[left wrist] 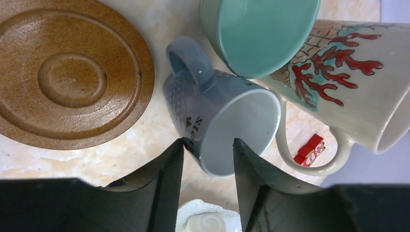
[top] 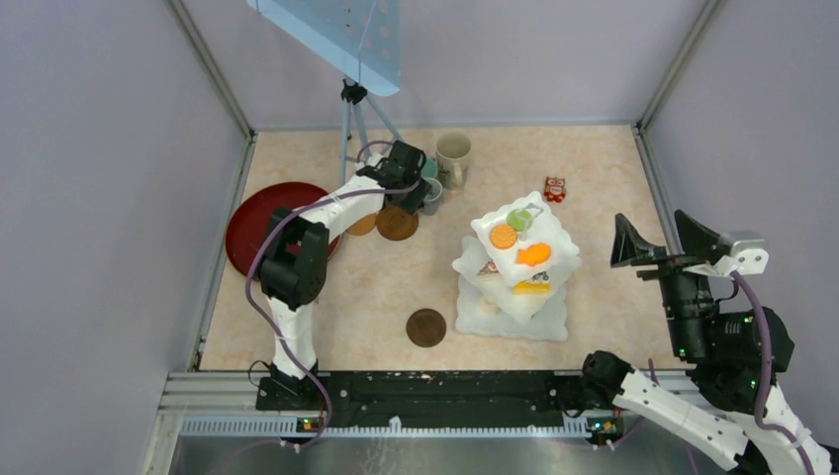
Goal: Serve the afternoon tea
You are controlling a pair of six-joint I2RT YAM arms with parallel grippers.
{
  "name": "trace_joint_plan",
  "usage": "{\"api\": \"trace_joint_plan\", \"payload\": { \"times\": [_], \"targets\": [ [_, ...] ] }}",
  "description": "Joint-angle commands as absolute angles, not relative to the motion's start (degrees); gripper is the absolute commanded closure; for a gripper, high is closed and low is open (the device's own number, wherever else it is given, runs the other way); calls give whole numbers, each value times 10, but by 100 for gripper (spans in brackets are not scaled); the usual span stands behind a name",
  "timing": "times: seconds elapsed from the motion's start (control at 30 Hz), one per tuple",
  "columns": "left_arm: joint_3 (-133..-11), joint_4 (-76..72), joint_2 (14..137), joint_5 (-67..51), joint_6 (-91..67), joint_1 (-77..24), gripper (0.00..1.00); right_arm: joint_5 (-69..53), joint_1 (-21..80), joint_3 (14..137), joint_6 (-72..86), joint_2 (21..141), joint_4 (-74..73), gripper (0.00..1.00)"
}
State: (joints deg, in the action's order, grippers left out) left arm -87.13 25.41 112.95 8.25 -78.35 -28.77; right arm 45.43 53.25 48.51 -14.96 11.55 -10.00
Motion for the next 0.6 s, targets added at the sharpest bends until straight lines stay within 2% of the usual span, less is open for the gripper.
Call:
{"api": "trace_joint_plan", "payload": {
  "times": [0.0,0.23,0.57],
  "targets": [
    [-900,260,1141,109,-802,-298,55,454,540,500,-160,111,-91,3],
    [-898,268,1140,123,-817,-315,61,451,540,499,-162,109,-87,3],
    [-888,282,1123,131,-785,-323,83,454,540,505,-154,107,-98,3]
  ]
}}
